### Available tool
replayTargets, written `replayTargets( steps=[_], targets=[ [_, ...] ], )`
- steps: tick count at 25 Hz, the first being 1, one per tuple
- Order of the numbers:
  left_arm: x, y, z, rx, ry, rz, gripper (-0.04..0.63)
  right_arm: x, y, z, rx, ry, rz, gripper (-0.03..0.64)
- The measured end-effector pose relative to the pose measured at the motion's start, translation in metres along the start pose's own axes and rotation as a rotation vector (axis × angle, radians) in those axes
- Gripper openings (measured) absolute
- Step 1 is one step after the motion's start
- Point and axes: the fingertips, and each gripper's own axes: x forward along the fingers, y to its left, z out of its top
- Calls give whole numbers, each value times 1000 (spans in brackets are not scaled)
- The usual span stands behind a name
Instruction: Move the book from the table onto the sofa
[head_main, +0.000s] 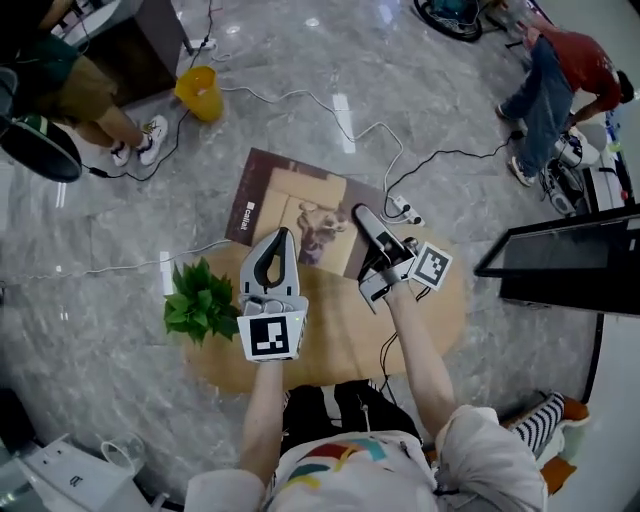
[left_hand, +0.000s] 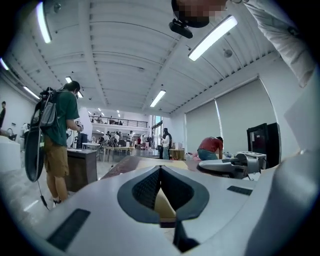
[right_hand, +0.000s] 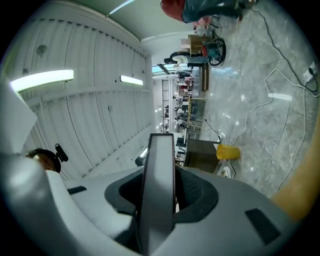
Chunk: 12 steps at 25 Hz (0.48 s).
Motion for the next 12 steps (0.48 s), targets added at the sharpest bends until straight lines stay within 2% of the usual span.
replayTargets(
  steps=[7,12],
  targets=[
    [-57,-20,44,-47,-2,58,6,-31,86,-30,-108,-62,-25,155],
    [-118,-23,56,-78,3,80,6,-70,106,-83,-50,-145,-126,155]
  ],
)
